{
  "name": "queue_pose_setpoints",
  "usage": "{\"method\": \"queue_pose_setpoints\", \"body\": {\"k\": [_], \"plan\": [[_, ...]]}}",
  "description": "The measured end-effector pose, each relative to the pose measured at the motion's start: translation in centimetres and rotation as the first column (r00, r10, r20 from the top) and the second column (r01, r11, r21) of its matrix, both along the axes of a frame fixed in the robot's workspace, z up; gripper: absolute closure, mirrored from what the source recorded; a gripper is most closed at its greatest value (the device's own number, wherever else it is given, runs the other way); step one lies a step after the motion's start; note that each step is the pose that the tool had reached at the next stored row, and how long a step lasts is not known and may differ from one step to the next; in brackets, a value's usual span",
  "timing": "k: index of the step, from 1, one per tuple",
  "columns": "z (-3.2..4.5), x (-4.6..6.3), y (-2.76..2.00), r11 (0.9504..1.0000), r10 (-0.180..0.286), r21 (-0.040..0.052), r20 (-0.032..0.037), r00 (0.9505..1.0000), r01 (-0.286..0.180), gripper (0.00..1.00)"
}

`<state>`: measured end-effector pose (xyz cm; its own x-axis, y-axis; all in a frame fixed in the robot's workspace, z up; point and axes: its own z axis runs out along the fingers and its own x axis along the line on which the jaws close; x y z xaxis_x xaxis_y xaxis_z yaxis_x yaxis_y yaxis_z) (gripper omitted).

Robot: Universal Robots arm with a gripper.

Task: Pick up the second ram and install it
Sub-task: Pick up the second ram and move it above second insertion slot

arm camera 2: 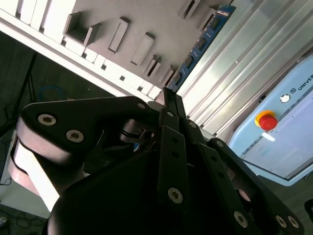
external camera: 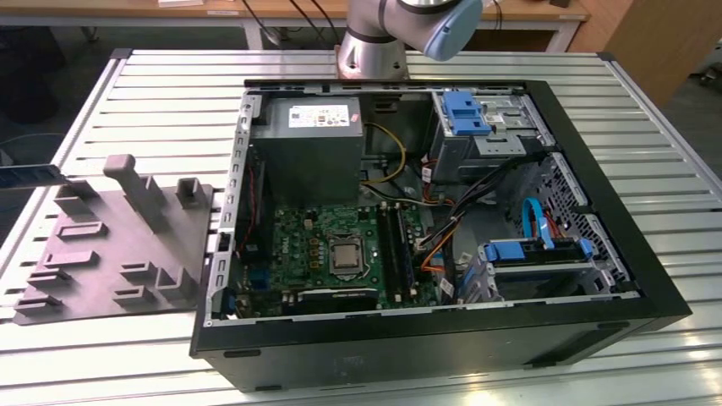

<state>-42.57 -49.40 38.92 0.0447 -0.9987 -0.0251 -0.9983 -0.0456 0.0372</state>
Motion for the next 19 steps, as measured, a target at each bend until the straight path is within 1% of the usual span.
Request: {"method": "queue_pose_setpoints", "body": {"k": [8,13,15,19], "plan": [[1.91,0.0,0.03,1.0000,0.000,0.0002,-0.0002,1.0000,0.000,0.88],[2.78,0.0,0.03,1.0000,0.000,0.0025,-0.0001,1.0000,0.000,0.88],[3.03,0.0,0.03,1.0000,0.000,0.0026,0.0000,1.0000,0.000,0.88],[3.06,0.0,0.03,1.0000,0.000,0.0026,0.0000,1.0000,0.000,0.88]]}}
